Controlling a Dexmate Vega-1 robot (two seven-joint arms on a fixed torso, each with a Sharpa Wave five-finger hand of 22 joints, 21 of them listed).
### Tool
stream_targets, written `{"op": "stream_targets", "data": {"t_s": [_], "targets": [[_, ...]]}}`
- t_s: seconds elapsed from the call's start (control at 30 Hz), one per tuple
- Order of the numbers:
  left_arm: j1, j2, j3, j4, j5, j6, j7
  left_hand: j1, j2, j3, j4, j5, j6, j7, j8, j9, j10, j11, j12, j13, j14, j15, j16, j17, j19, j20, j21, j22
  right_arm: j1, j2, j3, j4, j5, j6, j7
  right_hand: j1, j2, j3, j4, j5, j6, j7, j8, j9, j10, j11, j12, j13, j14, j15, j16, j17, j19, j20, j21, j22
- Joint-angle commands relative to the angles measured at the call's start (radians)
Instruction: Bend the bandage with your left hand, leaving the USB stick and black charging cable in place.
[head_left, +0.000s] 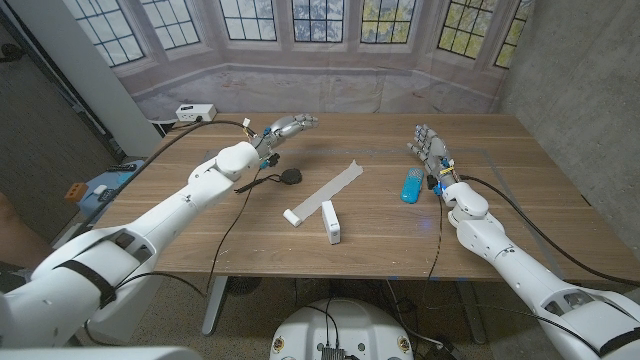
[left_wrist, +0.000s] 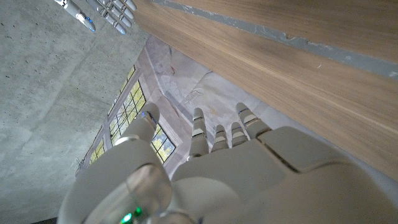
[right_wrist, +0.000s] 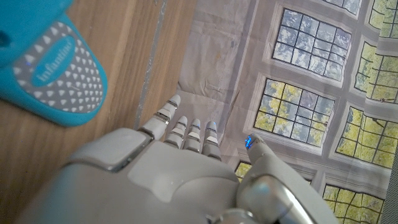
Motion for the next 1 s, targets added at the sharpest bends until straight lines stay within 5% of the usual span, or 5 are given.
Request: {"op": "stream_targets", "data": {"t_s": [0.03,0.43,1.0], "targets": [[-0.061,-0.008,0.049,0.026,0.088,-0.012,-0.019,0.036,-0.01,-0.01,-0.004,0.001,0.042,-0.001,0.008,0.006,0.019,-0.006,0.008,0.005,0.03,-0.006,0.01,0.002,0.036,-0.001,0.01,0.002,-0.014,-0.005,0.009,-0.009,0.004,0.01,-0.007,0.014,0.01,0.003,-0.006,0.002,0.013,-0.001,0.005,0.003,0.009,0.002,0.007,0.004,0.007,-0.028,0.006,0.004,0.008,-0.063,0.005,0.006],[-0.118,0.018,0.104,-0.015,0.221,0.026,-0.038,0.094,-0.033,-0.022,-0.006,-0.002,0.119,-0.01,0.017,0.007,0.058,-0.03,0.013,0.004,0.065,-0.02,0.01,0.002,0.072,-0.011,0.014,0.002,-0.048,-0.021,0.021,-0.05,0.009,0.007,-0.025,0.015,0.012,0.003,-0.009,0.001,0.019,0.002,0.006,0.004,0.01,0.005,0.007,0.004,0.008,-0.029,0.007,0.005,0.011,-0.063,0.005,0.006],[-0.178,0.045,0.158,-0.112,0.408,0.134,-0.047,0.135,-0.074,-0.047,-0.003,-0.012,0.151,-0.008,0.011,0.008,0.051,-0.005,0.003,0.005,0.057,0.002,0.004,0.004,0.067,0.004,0.005,0.002,-0.071,-0.028,0.026,-0.075,0.011,0.008,-0.036,0.017,0.012,0.003,-0.013,0.0,0.025,0.007,0.006,0.004,0.015,0.009,0.008,0.005,0.013,-0.027,0.009,0.005,0.014,-0.062,0.006,0.006]]}}
